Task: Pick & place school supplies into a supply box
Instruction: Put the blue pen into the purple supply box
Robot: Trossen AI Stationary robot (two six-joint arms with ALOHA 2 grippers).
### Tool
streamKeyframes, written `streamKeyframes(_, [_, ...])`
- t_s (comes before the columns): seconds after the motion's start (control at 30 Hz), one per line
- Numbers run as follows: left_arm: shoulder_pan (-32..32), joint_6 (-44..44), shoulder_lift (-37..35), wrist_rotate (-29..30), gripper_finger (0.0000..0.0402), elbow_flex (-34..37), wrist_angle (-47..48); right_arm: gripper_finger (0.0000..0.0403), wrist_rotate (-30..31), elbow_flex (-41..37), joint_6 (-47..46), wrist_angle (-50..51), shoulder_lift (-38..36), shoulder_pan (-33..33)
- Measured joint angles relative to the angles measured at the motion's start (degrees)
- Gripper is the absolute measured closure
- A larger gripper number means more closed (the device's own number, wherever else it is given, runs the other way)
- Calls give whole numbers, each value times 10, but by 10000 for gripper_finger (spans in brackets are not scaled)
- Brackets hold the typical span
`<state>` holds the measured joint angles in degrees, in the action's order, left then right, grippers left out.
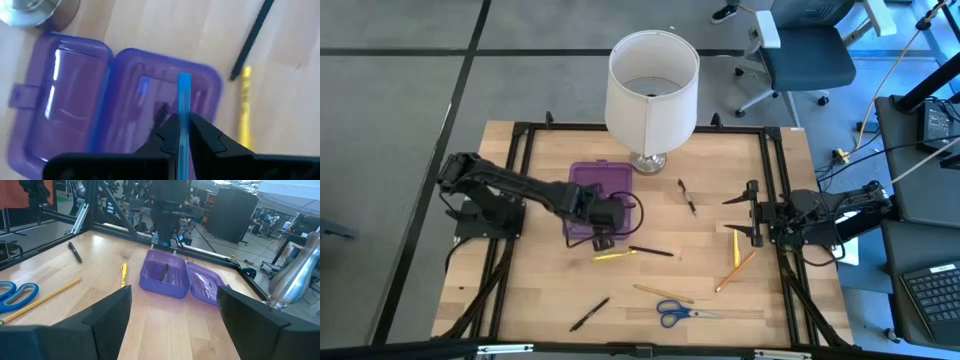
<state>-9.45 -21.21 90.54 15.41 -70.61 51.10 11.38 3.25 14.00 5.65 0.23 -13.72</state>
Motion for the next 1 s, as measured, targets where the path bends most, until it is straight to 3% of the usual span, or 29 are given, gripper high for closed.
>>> streamKeyframes(0.3, [52,136,3,-49,384,61,-75,106,0,0,0,0,0,0])
streamKeyframes(0.67, [78,170,14,-67,384,112,-117,106,0,0,0,0,0,0])
streamKeyframes(1.0, [76,263,65,-112,384,112,-142,106,0,0,0,0,0,0])
